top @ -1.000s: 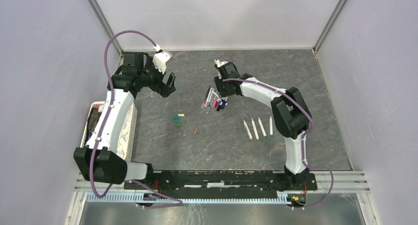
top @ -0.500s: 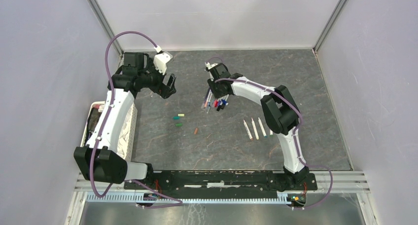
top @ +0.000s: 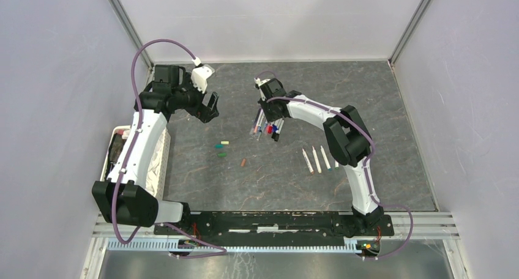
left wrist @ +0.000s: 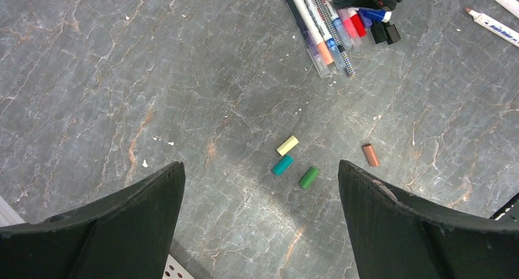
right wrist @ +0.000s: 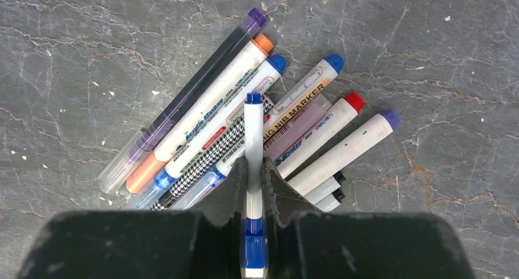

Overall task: Open the pen caps
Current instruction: Pick up the pen from the center of the board.

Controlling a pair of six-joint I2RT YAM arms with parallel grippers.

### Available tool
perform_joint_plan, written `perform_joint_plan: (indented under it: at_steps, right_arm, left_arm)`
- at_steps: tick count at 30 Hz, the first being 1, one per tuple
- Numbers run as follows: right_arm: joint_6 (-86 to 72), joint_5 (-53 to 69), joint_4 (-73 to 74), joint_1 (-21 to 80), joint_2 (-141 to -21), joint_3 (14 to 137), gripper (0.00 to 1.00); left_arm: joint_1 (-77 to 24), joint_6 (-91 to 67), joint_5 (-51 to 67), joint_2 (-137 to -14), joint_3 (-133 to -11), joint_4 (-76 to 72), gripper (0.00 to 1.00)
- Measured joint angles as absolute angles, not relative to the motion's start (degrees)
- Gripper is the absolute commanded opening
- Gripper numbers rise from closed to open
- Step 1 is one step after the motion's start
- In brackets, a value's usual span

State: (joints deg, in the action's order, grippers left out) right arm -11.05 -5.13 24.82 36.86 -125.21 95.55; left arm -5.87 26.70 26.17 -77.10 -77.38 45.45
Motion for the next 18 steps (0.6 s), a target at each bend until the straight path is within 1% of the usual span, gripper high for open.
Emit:
perform_joint_plan:
  at_steps: [7, 14, 18]
  right_arm:
    - [-11.46, -4.91, 24.1, 36.86, -121.32, 94.15, 0.02]
    - [-15.16, -3.99, 20.91, 36.99, -110.43, 89.58, 0.0]
    - [-20.56, -3.16, 14.28, 37.98, -101.95, 82.72, 0.0]
  left_arm:
    - [-5.87, 26.61, 27.73, -77.12, -77.38, 46.17, 1.0]
    - [-5.87, 23.77, 32.86, -77.1, -77.3, 46.33, 1.0]
    - [-5.87, 20.08, 37.89, -76.88, -75.46, 45.08, 1.0]
